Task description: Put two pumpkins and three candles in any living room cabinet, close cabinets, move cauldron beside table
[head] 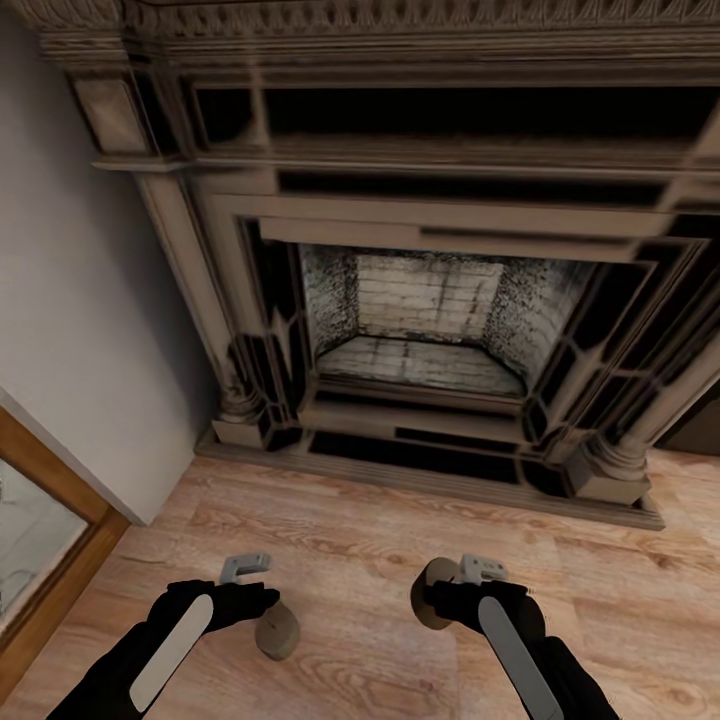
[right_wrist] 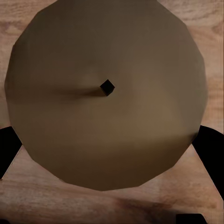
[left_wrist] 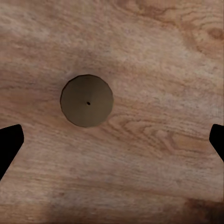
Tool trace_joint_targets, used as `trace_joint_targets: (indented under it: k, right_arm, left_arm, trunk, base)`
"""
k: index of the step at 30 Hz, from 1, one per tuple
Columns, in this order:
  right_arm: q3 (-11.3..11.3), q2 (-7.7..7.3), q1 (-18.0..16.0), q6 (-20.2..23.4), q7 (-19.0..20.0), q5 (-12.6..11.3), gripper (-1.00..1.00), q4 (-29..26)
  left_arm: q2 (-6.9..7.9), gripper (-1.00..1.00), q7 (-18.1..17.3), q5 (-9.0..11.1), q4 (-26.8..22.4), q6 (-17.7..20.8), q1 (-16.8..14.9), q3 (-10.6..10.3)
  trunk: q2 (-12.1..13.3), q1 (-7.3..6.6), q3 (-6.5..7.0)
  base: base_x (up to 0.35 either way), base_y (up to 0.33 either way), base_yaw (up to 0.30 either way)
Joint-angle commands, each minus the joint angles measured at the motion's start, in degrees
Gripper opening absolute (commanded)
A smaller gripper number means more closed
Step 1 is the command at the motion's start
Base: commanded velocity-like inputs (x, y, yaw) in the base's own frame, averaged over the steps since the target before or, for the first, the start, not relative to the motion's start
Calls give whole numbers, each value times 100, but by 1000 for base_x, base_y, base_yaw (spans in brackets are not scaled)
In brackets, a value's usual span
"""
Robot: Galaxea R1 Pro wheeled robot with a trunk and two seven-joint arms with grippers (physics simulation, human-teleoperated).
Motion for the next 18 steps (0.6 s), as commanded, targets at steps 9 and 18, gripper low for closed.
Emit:
trace_joint_targets:
  k: [9,18]
  right_arm:
    - [63,-6,-4,11,-60,-42,-100,-10]
    - [64,-6,-4,11,-60,-42,-100,-13]
  left_arm:
    - [6,100,55,60,-4,-30,-4,-18]
    - [6,100,55,59,-5,-66,-4,-41]
  trunk:
    - [-2,0,-5]
    - [-2,0,-5]
  base:
    - [54,134,0]
    - [6,-103,0]
